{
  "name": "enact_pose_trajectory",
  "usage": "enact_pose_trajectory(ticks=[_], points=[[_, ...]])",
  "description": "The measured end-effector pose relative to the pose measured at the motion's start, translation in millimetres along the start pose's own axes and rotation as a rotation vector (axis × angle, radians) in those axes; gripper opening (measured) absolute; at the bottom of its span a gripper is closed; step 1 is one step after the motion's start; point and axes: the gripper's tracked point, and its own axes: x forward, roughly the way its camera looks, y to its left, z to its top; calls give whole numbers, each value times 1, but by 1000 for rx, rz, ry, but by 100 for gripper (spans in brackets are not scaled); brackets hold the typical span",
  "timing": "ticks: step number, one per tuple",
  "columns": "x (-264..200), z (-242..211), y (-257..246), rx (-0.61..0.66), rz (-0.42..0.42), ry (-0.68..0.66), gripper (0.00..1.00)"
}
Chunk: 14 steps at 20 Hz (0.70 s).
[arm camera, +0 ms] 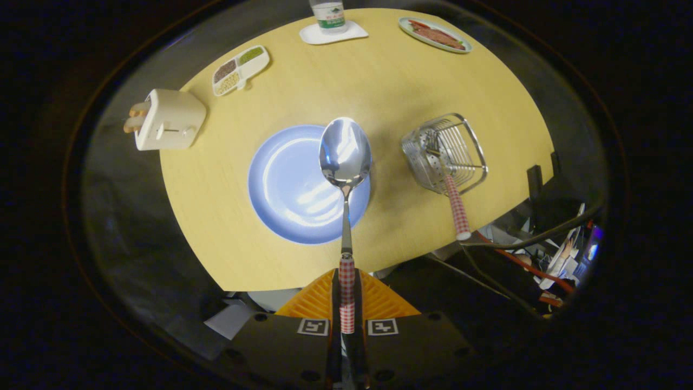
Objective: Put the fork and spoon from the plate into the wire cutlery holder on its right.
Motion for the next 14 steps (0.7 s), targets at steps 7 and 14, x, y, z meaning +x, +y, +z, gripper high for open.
enact_pose_trajectory(ticks=[7, 14], points=[[-15, 5, -41, 168, 12, 169, 12], [-2, 25, -53, 337, 109, 362, 12]])
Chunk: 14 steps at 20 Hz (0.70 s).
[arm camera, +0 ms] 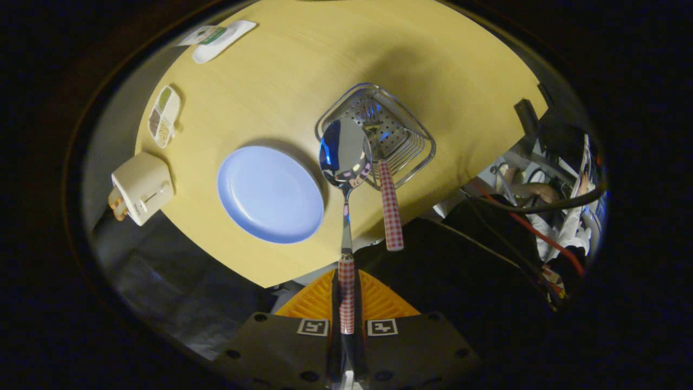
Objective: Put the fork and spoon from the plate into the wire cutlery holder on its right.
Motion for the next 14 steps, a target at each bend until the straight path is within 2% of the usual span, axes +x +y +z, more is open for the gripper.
enact_pose_trajectory(ticks=[7, 14], points=[[6, 28, 4, 103, 64, 174, 12], [12, 45, 11, 100, 105, 298, 12]])
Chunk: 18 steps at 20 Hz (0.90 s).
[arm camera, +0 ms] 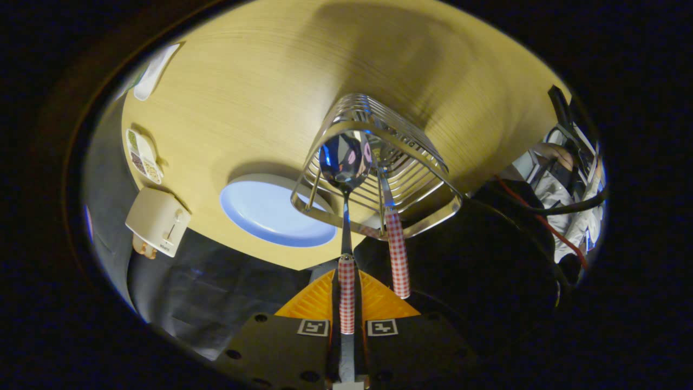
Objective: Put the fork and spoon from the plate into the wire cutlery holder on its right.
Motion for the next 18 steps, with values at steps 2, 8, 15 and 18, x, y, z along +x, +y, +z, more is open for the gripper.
enact_pose_trajectory(ticks=[2, 8, 15, 18], points=[[3, 3, -4, -2, 2, 22, 12], [7, 7, -12, -20, -29, 15, 24], [11, -2, -2, -78, -34, -63, 75], [15, -12, -3, -101, -63, -112, 89]])
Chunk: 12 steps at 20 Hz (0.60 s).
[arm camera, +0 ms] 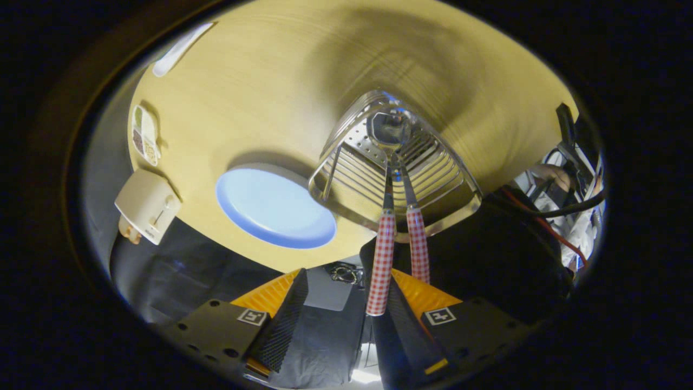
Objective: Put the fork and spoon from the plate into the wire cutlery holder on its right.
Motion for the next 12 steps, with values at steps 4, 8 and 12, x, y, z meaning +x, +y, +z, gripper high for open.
enact_pose_trajectory(ticks=[4, 8, 12], points=[[7, -18, 5, -25, -14, -146, 90], [11, -27, 24, -65, -9, -369, 90], [12, -19, 33, -179, -5, -626, 91]])
